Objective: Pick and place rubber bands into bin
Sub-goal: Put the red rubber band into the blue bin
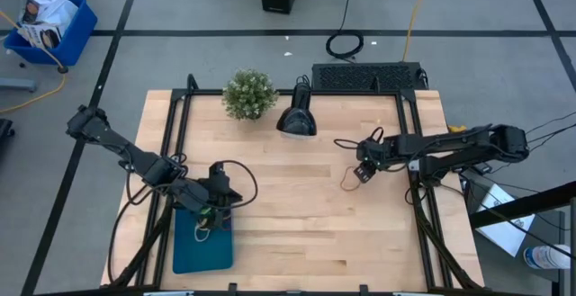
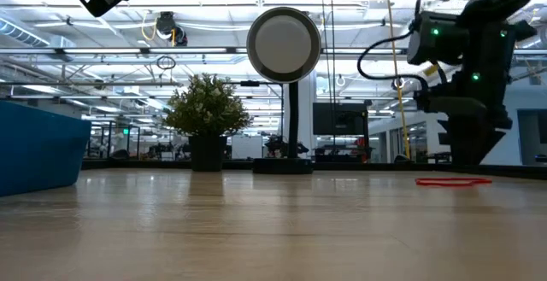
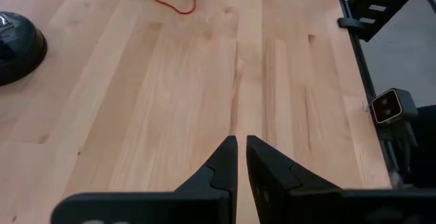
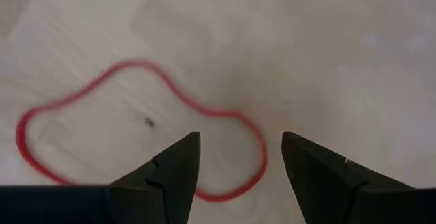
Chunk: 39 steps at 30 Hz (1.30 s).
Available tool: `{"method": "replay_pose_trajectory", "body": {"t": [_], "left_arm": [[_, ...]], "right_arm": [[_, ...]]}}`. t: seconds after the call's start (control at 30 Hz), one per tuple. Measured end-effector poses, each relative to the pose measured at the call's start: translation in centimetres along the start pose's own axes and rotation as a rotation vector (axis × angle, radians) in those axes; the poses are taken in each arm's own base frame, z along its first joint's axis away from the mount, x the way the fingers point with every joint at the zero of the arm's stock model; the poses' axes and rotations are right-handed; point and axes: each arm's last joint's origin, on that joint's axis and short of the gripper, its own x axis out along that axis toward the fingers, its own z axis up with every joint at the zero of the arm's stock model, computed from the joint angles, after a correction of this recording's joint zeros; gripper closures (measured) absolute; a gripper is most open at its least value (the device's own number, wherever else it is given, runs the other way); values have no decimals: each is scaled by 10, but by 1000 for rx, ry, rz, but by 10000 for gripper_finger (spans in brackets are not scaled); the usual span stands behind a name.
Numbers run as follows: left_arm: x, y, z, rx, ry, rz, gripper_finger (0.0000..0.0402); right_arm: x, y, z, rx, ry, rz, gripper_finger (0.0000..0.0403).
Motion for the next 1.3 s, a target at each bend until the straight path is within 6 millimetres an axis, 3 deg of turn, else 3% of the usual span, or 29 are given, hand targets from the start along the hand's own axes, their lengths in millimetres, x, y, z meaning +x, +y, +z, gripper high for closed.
{"method": "replay_pose_trajectory", "body": {"t": [0.3, 0.93, 1.3], "left_arm": [[0, 0, 0, 0, 0, -1, 364], [0, 0, 0, 3, -1, -1, 364], [0, 0, 0, 3, -1, -1, 364]], "right_arm": [[17, -9, -13, 47, 21, 5, 201], [18, -9, -15, -2, 35, 23, 209], [18, -10, -16, 14, 42, 2, 282]]}}
